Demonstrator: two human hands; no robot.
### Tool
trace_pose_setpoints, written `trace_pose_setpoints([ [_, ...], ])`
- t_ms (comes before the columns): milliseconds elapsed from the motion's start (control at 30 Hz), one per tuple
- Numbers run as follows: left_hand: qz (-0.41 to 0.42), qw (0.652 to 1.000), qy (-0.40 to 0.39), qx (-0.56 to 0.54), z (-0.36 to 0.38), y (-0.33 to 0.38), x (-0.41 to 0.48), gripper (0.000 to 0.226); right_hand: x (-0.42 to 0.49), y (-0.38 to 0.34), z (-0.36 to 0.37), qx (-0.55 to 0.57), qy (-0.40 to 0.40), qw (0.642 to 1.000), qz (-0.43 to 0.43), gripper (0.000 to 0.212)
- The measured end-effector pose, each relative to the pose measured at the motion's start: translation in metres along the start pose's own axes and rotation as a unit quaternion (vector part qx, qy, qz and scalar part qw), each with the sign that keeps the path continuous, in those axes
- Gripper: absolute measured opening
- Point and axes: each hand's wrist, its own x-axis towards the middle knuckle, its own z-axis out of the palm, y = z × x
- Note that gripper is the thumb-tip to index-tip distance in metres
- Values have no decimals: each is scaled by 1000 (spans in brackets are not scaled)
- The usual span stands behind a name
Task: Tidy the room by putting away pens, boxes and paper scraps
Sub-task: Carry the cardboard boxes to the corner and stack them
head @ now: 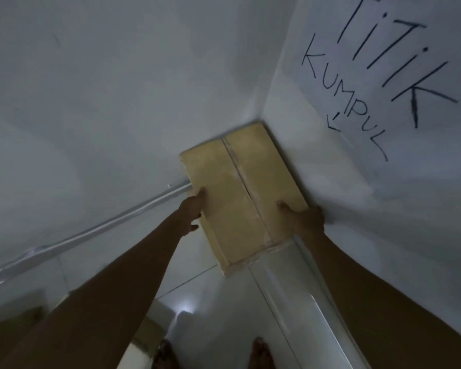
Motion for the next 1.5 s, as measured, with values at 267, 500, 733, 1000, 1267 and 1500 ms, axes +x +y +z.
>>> trace_pose_setpoints([
  [267,105,976,70,176,-12,3,-86,65,-76,-19,-44,-232,2,966,-114,98],
  [500,162,932,73,315,-32,9,-194,65,-179,-44,-92,-308,-47,914,-261,90],
  [733,195,918,81,337,-66,11,-310,63,-277,-62,-134,-304,-83,889,-334,87],
  [1000,217,905,103,352,-118,12,-412,61,-378,-81,-165,-292,-107,874,-374,90],
  [1267,256,900,93,340,-140,2,-472,63,-451,-95,-174,-281,-91,863,-409,81],
  [1500,236,901,115,344,-164,-46,-501,63,-493,-92,-167,-276,-89,845,-449,78],
])
